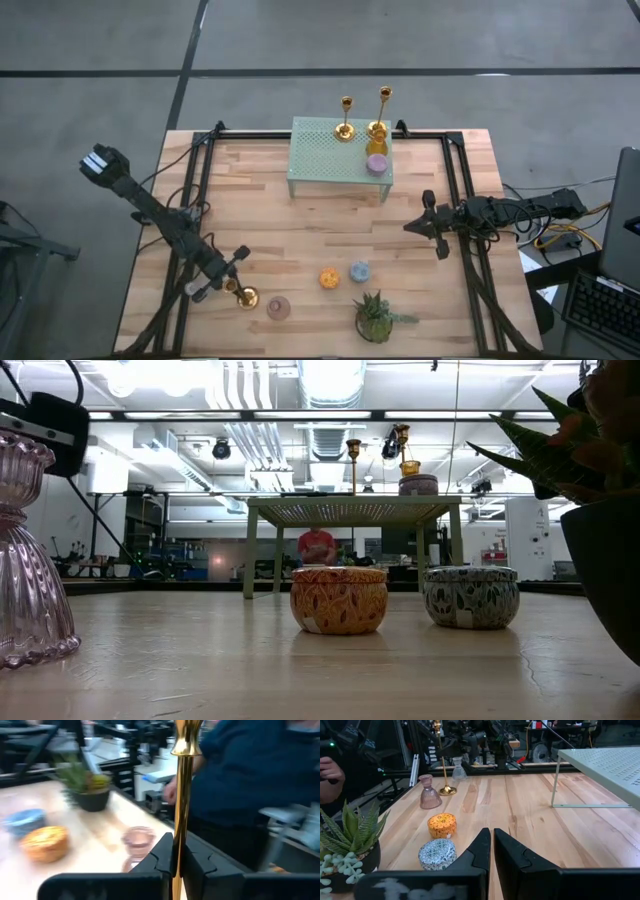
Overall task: Pick & Place candle stick holders
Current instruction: Put the gold candle holder on the shelf
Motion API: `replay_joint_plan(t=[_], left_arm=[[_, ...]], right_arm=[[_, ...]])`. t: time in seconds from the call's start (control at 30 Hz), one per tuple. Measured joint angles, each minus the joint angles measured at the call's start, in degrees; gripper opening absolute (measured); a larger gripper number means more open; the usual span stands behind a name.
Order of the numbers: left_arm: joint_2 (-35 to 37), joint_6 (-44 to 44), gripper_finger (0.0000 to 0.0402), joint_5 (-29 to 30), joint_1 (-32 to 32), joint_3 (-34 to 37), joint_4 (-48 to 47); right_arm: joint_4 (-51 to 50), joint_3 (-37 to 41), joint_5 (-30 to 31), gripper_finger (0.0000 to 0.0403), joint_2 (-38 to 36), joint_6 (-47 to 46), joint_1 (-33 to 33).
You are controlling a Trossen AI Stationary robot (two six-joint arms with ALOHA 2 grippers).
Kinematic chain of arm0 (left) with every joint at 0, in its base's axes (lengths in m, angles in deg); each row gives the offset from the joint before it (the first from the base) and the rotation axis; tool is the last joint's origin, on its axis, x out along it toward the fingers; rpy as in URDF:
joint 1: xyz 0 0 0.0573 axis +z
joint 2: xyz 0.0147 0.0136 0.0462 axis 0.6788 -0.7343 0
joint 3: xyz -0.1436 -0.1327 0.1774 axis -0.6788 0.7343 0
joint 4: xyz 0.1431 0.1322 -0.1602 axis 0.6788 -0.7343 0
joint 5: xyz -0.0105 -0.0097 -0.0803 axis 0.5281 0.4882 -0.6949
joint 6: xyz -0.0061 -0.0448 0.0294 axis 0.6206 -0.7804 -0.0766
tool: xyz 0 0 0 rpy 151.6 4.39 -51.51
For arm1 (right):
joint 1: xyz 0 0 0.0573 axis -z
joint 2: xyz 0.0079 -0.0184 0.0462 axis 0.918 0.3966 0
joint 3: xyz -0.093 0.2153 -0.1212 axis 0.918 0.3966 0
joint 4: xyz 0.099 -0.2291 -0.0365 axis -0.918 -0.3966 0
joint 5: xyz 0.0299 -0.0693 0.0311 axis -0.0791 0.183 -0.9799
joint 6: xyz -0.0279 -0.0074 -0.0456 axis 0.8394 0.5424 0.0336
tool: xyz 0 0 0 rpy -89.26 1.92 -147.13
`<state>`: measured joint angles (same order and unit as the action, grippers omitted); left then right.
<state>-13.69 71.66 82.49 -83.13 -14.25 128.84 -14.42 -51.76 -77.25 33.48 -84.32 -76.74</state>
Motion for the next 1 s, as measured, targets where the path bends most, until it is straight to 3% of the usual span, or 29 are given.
replay_joint_plan(t=[0.2, 0.47, 0.77, 1.0], left_arm=[[0.36, -1.93, 0.0017, 9.74, 0.02, -0.4, 1.41], [0.87, -3.67, 0.0022, 27.53, 0.04, -5.69, 1.48], [0.1, 7.51, 0.0017, 42.86, 2.87, -17.12, 0.85], [-2.75, 9.82, 0.0021, 43.54, 15.9, -26.51, -5.92]], right_arm=[[0.0, 0.0, 0.0, 0.0018, 0.0, 0.0, 0.0], [0.02, 0.0, 0.0, 0.0018, 0.0, 0.0, 0.01], [0.02, 0.0, 0.02, 0.0018, -0.02, 0.0, -0.01], [0.0, -0.02, 0.02, 0.0018, -0.02, 0.0, 0.02]])
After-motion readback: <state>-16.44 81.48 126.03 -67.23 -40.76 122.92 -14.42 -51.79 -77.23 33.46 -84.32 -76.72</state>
